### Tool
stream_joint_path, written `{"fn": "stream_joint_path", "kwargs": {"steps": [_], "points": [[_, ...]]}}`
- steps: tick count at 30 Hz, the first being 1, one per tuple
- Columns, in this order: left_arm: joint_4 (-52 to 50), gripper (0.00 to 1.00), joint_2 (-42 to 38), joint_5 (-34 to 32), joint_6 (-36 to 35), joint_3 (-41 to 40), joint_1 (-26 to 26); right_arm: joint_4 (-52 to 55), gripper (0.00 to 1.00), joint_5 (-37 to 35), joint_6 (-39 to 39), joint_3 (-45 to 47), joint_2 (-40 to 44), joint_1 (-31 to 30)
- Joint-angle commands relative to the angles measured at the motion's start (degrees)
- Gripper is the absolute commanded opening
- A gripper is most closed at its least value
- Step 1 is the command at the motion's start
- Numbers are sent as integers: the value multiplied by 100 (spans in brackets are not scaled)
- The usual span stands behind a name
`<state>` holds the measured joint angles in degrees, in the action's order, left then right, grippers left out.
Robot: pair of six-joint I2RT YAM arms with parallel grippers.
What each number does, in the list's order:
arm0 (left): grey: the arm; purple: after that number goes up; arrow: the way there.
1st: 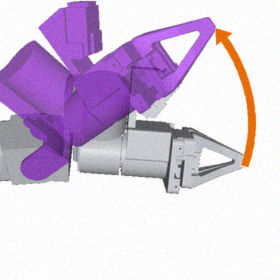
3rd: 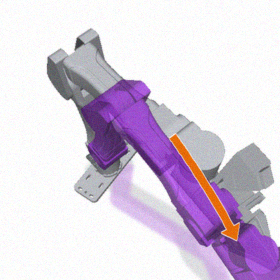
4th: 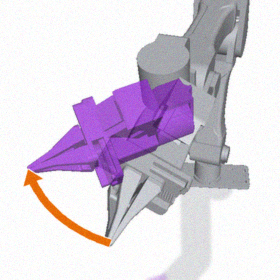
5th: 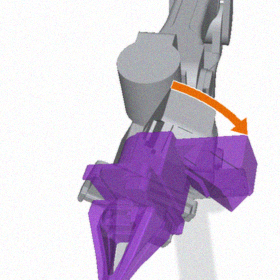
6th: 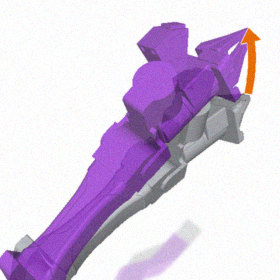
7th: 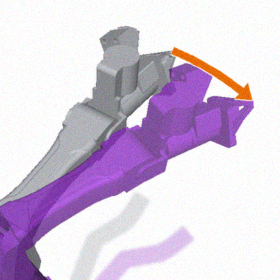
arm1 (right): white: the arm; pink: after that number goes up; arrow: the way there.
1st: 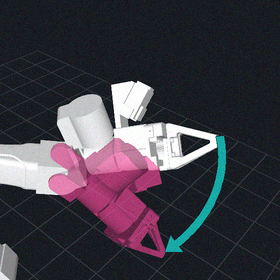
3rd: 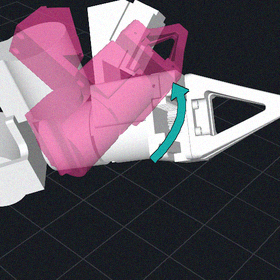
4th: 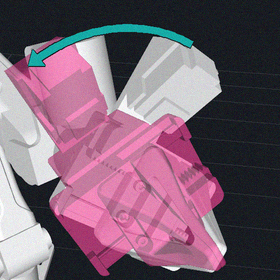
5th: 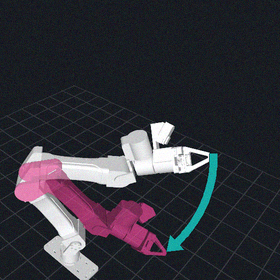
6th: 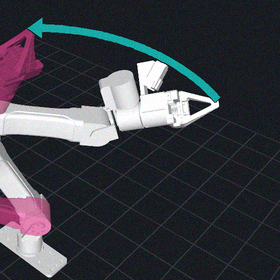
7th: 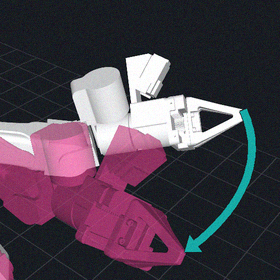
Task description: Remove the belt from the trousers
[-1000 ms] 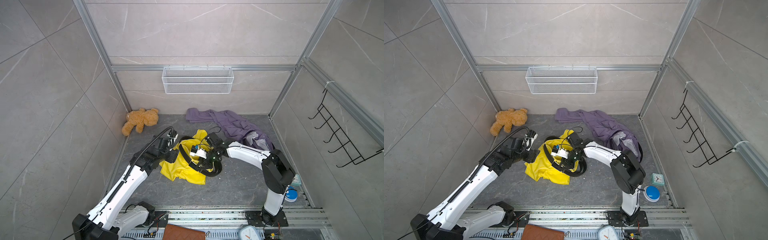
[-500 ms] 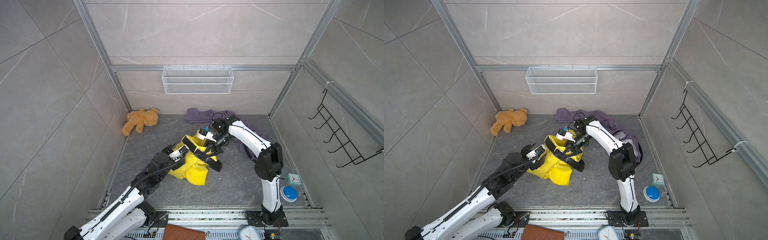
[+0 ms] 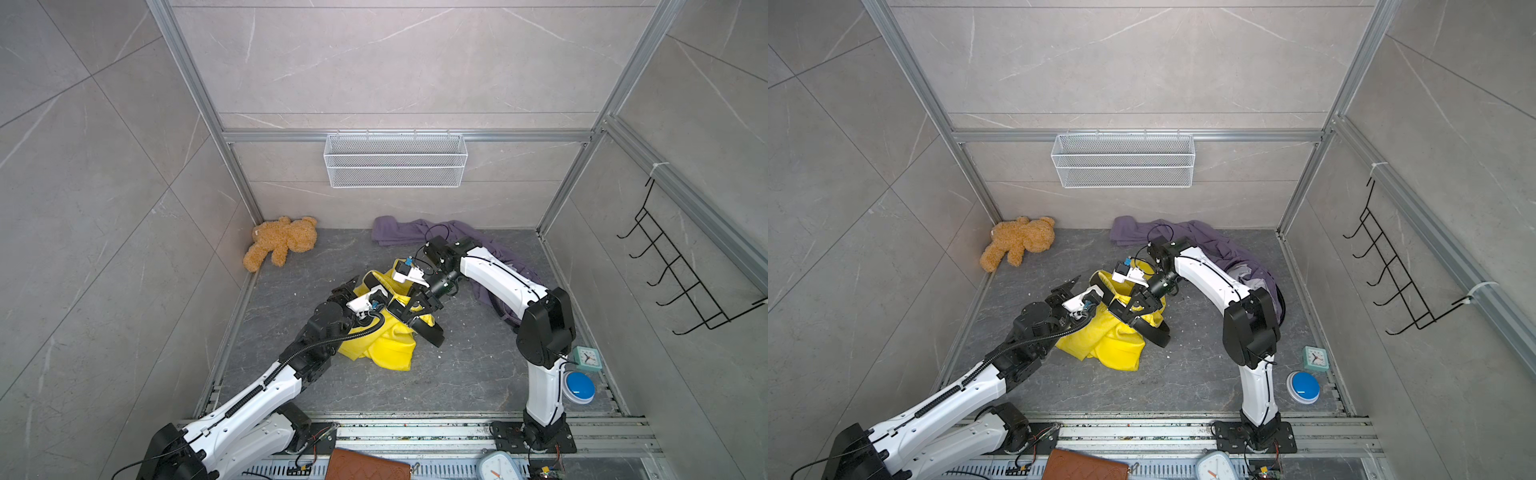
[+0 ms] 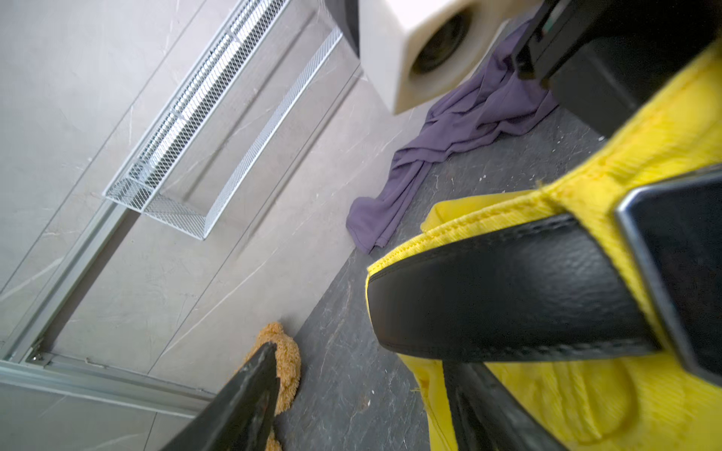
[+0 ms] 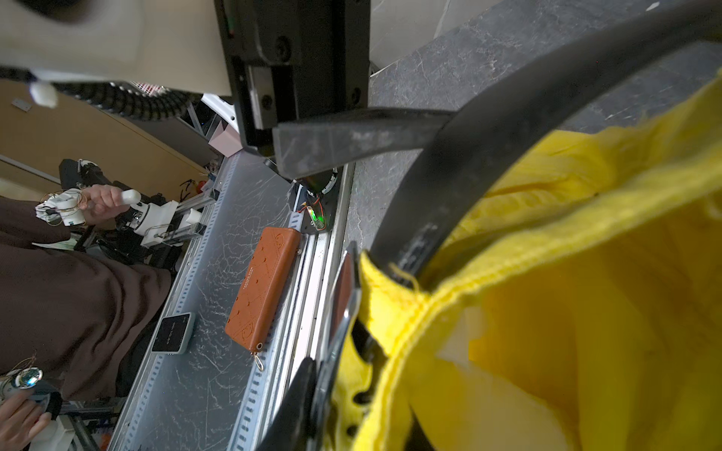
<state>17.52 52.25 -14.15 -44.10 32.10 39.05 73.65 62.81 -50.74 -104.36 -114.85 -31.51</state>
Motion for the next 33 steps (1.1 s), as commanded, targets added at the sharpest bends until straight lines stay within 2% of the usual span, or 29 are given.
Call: {"fn": "stream_joint_path", "kwargs": {"steps": [1, 7, 14, 16, 18, 21, 22, 23, 25, 26, 27, 30, 33], "points": [[280, 68, -205, 377, -187, -13, 66, 130, 0, 198, 85, -207, 141, -58], [683, 68, -48, 521, -605, -194, 114, 255, 0, 240, 45, -340, 68, -67], [2092, 57, 764, 321, -1013, -202, 238, 226, 0, 235, 77, -258, 119, -75], [2340, 45, 1008, 220, -1024, -95, 255, 177, 0, 203, 124, -220, 129, -75], [2587, 29, 1154, 207, -1055, -60, 267, 186, 0, 148, 141, -241, 112, -87], [2527, 4, 1127, 290, -1064, -4, 298, 161, 0, 14, 214, -235, 119, -85], [2457, 0, 1085, 277, -1055, 11, 310, 79, 0, -70, 332, -215, 133, -75], [2270, 0, 1031, 216, -1045, 57, 313, -107, 4, -192, 557, -151, 161, -66], [1750, 0, 913, -8, -907, 180, 312, -673, 34, -708, 1168, 33, 244, -39], [1291, 0, 810, -112, -766, 287, 305, -896, 47, -981, 1407, 143, 311, -2], [749, 0, 702, -199, -550, 444, 303, -1204, 54, -1293, 1677, 287, 411, 42], [-750, 0, 509, -501, 33, 820, 305, -2069, 64, -2128, 2283, 851, 912, 199], [-1839, 0, 358, -720, 611, 1062, 298, -3134, 70, -2867, 2782, 1670, 1644, 240]]}}
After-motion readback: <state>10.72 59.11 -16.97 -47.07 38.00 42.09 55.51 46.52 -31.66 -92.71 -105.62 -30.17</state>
